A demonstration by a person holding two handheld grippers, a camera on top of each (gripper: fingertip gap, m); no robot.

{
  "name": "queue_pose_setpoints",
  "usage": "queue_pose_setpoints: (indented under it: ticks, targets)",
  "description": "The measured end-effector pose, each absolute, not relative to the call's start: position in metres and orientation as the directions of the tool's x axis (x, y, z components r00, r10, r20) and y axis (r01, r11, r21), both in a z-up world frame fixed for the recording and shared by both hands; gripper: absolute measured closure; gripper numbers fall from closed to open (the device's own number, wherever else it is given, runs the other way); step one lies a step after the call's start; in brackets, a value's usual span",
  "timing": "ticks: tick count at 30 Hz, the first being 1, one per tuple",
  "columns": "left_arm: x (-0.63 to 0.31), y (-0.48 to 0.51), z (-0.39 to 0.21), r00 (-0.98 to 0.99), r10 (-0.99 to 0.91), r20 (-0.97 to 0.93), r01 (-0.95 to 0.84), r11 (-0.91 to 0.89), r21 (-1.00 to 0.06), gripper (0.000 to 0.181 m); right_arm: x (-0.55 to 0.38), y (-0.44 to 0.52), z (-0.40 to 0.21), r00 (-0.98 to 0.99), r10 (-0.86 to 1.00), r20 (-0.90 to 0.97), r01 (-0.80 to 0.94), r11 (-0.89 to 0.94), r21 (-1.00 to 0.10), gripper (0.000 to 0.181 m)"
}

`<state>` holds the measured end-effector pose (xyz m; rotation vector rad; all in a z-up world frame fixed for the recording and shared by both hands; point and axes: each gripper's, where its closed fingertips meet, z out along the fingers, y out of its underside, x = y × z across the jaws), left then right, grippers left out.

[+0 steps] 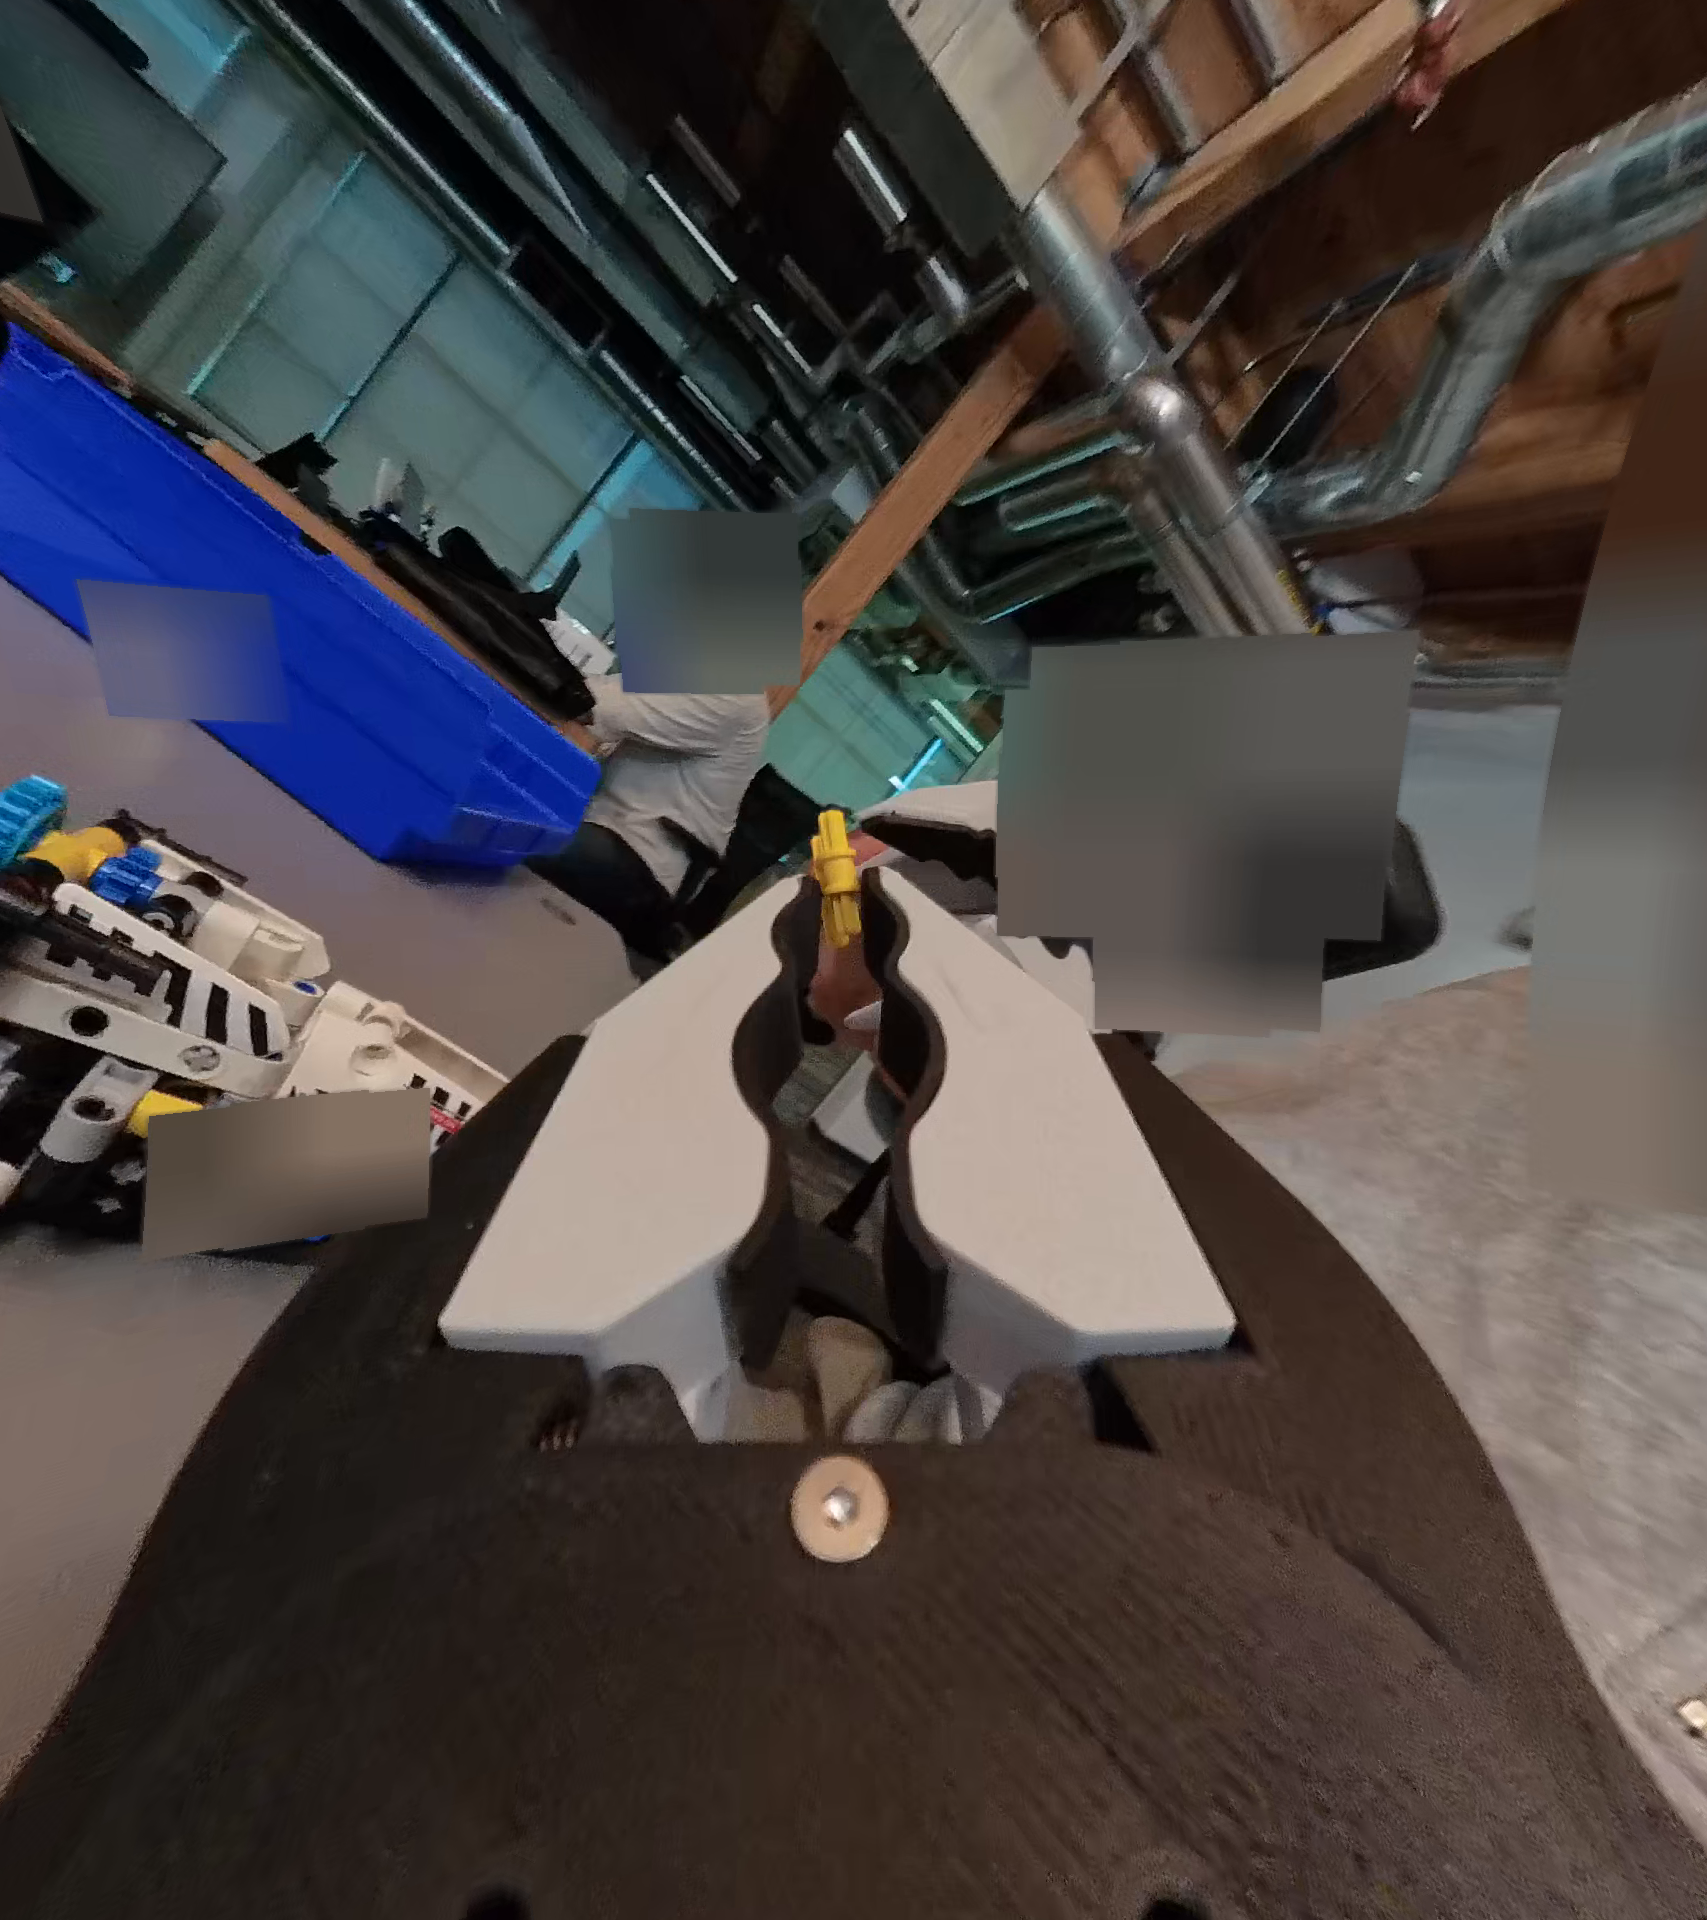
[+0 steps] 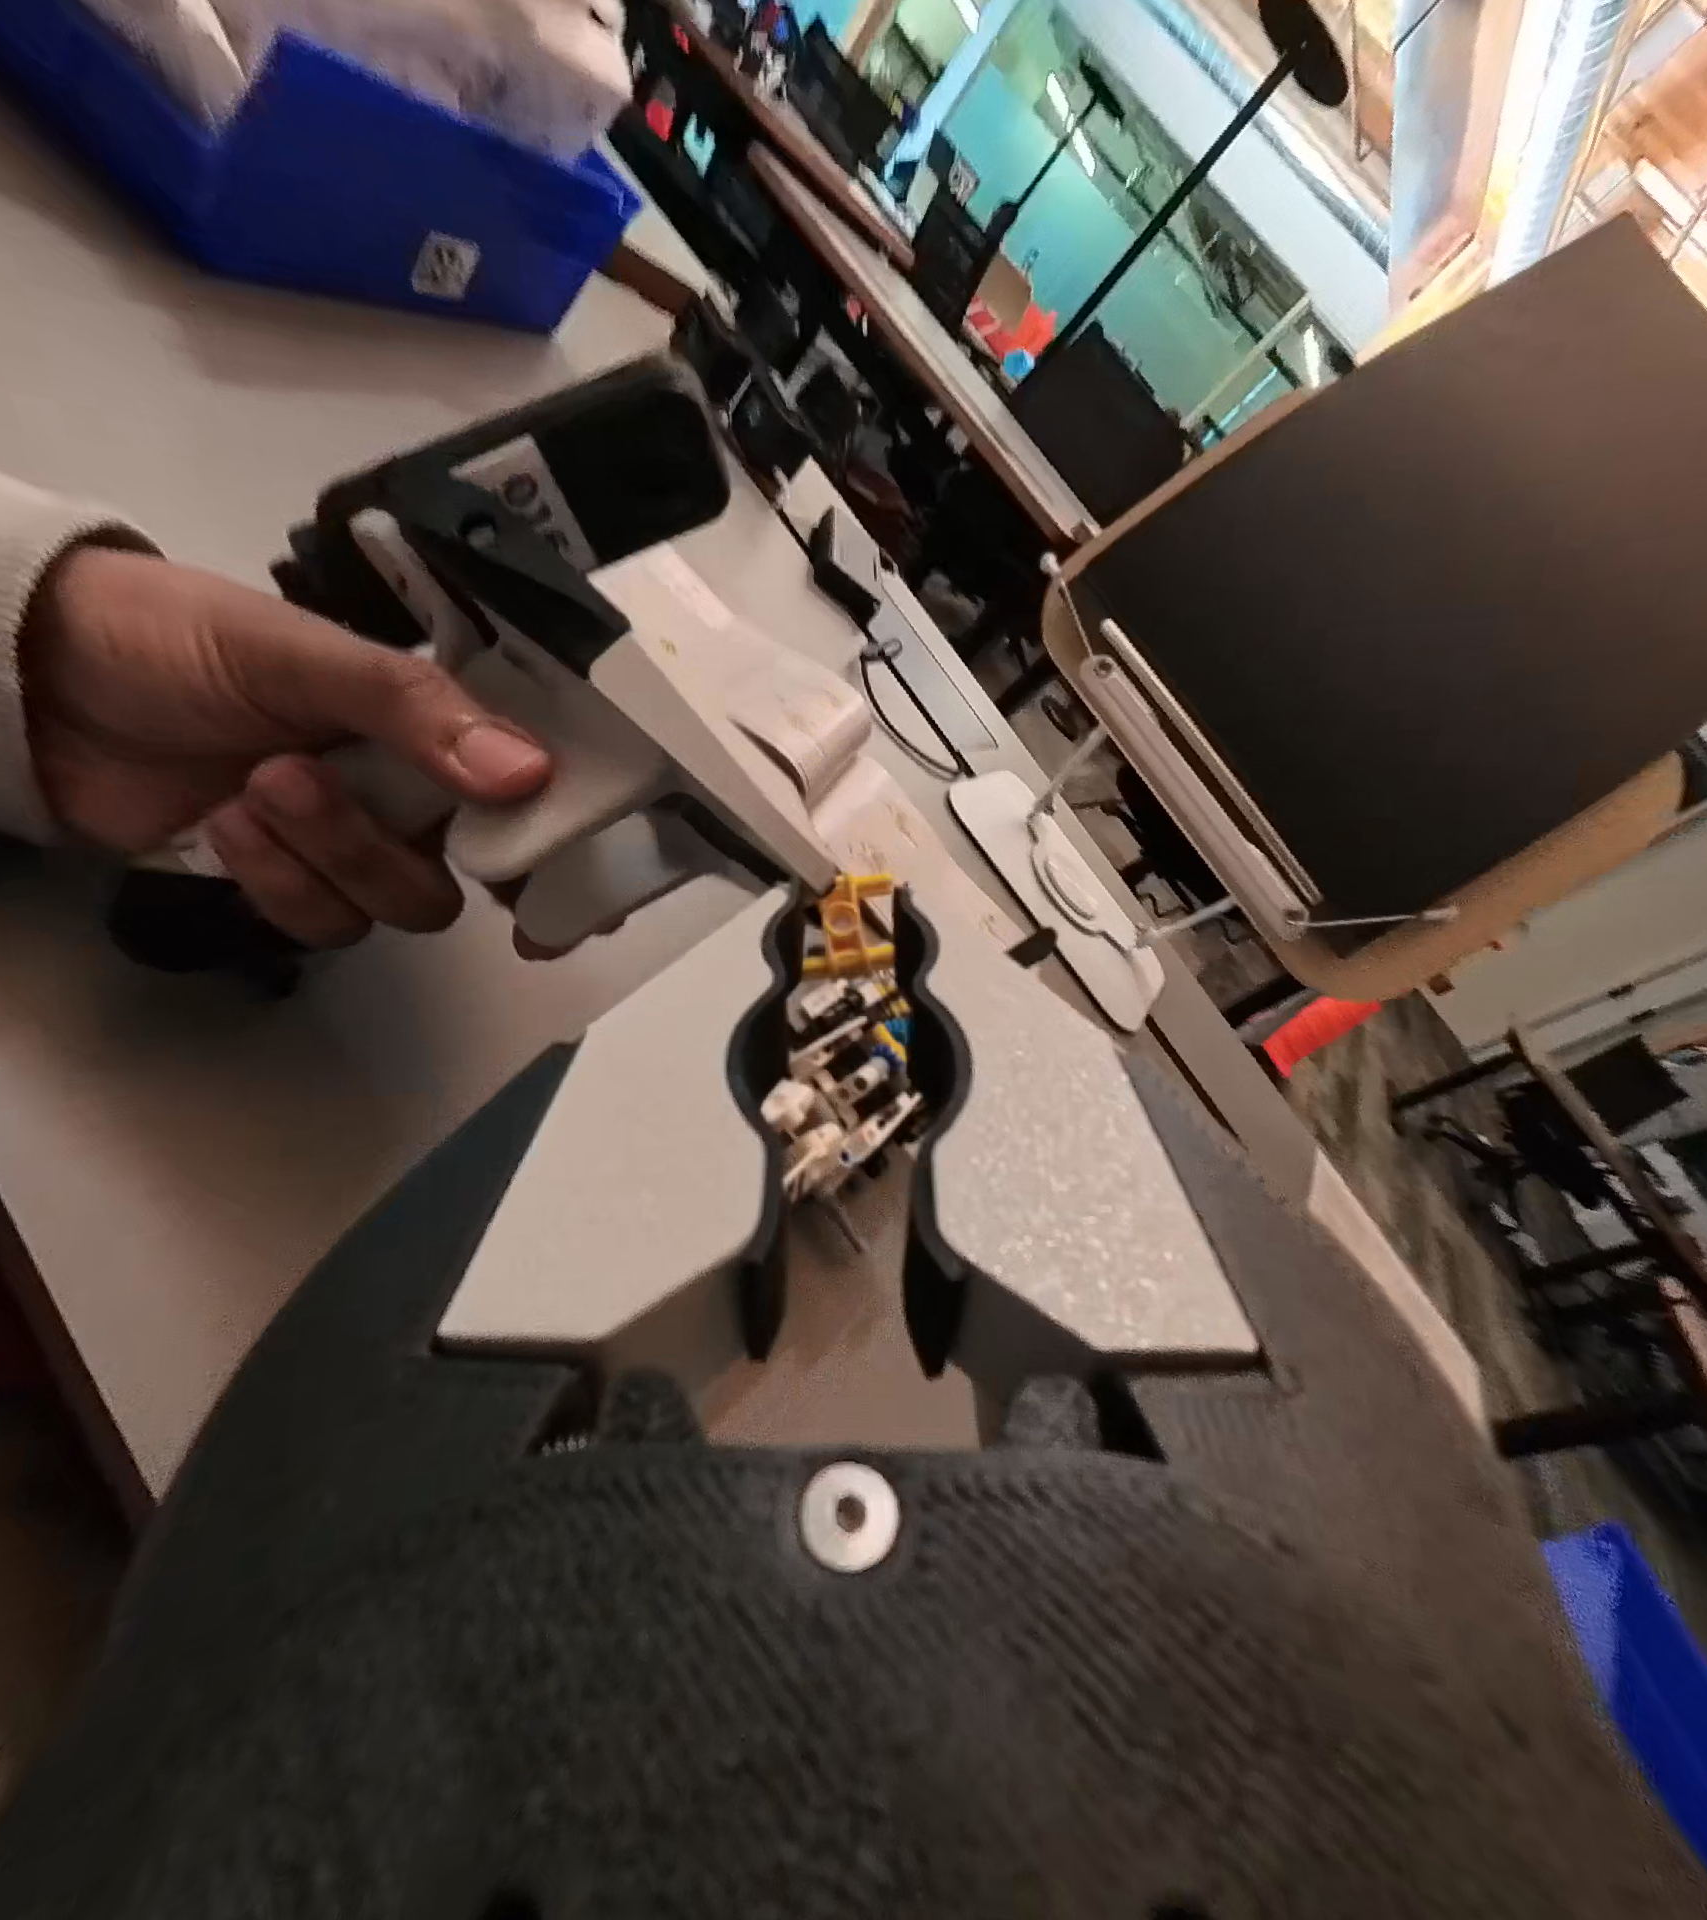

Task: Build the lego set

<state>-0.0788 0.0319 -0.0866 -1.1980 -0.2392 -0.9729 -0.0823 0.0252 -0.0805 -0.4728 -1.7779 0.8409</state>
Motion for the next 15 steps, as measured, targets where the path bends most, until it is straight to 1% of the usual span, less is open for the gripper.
queue_pose_setpoints:
  ticks: [1, 6, 12, 14, 15]
  targets:
    - [-0.078, 0.033, -0.088, 0.612, -0.493, 0.618, 0.723, 0.033, -0.69, 0.175, -0.083, 0.026, -0.083, -0.354, 0.652, 0.67, -0.063, 0.699, -0.713, 0.168]
    - [-0.076, 0.036, -0.091, 0.672, -0.45, 0.588, 0.673, 0.041, -0.738, 0.175, -0.085, 0.03, -0.094, -0.341, 0.595, 0.728, 0.0, 0.774, -0.633, 0.172]
    - [-0.073, 0.038, -0.094, 0.674, -0.448, 0.588, 0.666, 0.022, -0.746, 0.175, -0.086, 0.035, -0.101, -0.34, 0.534, 0.774, 0.036, 0.83, -0.557, 0.174]
    - [-0.072, 0.037, -0.093, 0.679, -0.451, 0.579, 0.658, 0.023, -0.753, 0.175, -0.085, 0.035, -0.101, -0.338, 0.529, 0.778, 0.029, 0.832, -0.554, 0.176]
    - [-0.071, 0.036, -0.091, 0.678, -0.464, 0.571, 0.656, 0.03, -0.754, 0.173, -0.084, 0.034, -0.1, -0.344, 0.543, 0.766, 0.024, 0.821, -0.571, 0.176]
